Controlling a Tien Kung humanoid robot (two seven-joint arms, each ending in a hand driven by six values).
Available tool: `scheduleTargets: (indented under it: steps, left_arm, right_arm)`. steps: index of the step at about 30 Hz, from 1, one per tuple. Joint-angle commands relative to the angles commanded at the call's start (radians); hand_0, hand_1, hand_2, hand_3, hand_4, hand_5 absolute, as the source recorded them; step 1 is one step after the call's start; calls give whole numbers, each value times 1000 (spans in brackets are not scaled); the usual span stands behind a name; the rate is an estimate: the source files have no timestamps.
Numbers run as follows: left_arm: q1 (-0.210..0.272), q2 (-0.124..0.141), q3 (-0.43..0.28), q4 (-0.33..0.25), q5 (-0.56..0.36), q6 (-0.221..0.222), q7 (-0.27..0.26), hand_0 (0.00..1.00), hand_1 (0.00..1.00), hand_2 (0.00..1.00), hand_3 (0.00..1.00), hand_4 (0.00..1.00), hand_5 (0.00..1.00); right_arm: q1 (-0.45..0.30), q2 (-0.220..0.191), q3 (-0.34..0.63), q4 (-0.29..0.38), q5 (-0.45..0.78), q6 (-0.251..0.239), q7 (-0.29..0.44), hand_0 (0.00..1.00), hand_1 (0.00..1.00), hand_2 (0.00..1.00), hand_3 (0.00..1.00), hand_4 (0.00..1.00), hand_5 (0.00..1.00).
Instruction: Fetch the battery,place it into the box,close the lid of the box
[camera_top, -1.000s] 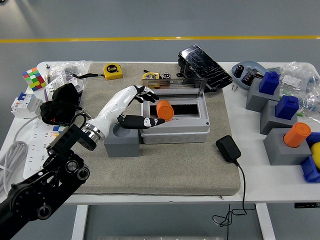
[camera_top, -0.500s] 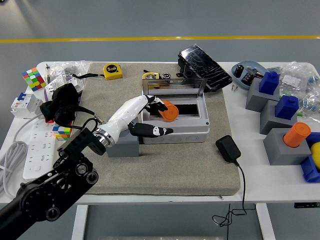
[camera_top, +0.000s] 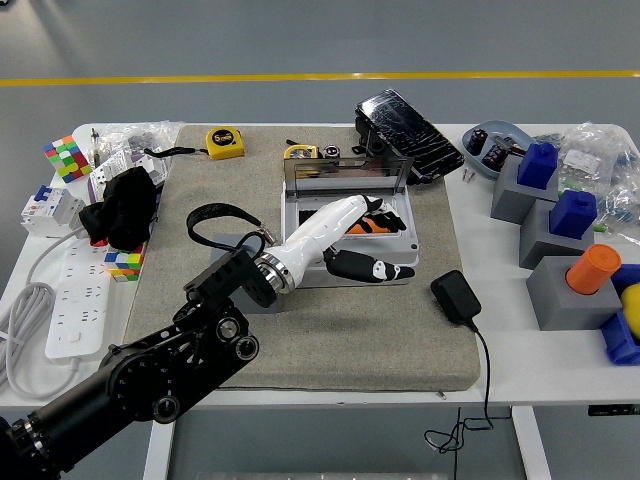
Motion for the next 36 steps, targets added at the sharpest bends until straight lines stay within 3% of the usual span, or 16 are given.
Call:
scheduleTargets:
  steps: [6, 11, 12, 15, 17, 18, 23, 24, 29, 30, 35, 36]
  left_arm:
    - [-11, 0, -47, -46, 6, 19, -20, 513, 664, 635, 614, 998, 366]
    - [-41, 0, -116, -40, 34, 60, -71, 513, 664, 635, 614, 998, 366]
    - [-53, 0, -134, -29, 47, 61, -73, 710, 753, 720, 734, 998, 382]
    - [-81, 0, -166, 6, 76, 54, -66, 710, 753, 720, 734, 998, 382]
    - [-99, 0, -179, 35, 102, 39, -48, 710, 753, 720, 734, 998, 382]
    - [-108, 0, -183, 52, 112, 31, -38, 787, 824, 787, 784, 998, 409]
    - [-125, 0, -175, 99, 149, -37, 42, 787, 824, 787, 784, 998, 409]
    - [-123, 0, -168, 98, 150, -48, 55, 796, 838, 789, 793, 998, 478]
    - [-115, 0, -139, 61, 169, -108, 127, 796, 838, 789, 793, 998, 478]
    - [-113, 0, -134, 47, 175, -119, 142, 693, 812, 770, 780, 998, 497]
    - [-101, 7, -122, -27, 188, -170, 216, 693, 812, 770, 780, 998, 497]
    - [-99, 9, -120, -40, 190, -179, 231, 647, 795, 760, 772, 998, 528]
  right_arm:
    - [-3, -1, 13, 0, -12, 0, -4, 636, 647, 672, 603, 992, 586]
    - [-3, 0, 21, 0, -19, 0, -6, 636, 647, 672, 603, 992, 586]
    - [-2, 0, 16, 0, -14, 0, -5, 636, 647, 672, 602, 992, 586]
    - [0, 1, 7, 0, -6, 0, -3, 636, 647, 672, 602, 992, 586]
    - [1, 0, 1, 0, -1, 0, -3, 636, 647, 672, 602, 992, 586]
    - [1, 1, 0, 0, 0, 0, -3, 636, 647, 672, 603, 992, 586]
    - [0, 0, 1, 0, 0, 0, -3, 636, 647, 672, 603, 992, 586]
    - [0, 0, 2, 0, -1, 0, -4, 636, 647, 672, 603, 992, 586]
    - [-2, -1, 9, 0, -8, 0, -5, 636, 647, 672, 603, 992, 586]
    - [-2, -1, 7, 0, -5, 0, -4, 636, 647, 672, 602, 993, 586]
    - [-2, -1, 3, 0, 1, 0, -2, 636, 647, 672, 602, 993, 586]
    - [-2, 0, 3, 0, 1, 0, -2, 636, 647, 672, 602, 993, 586]
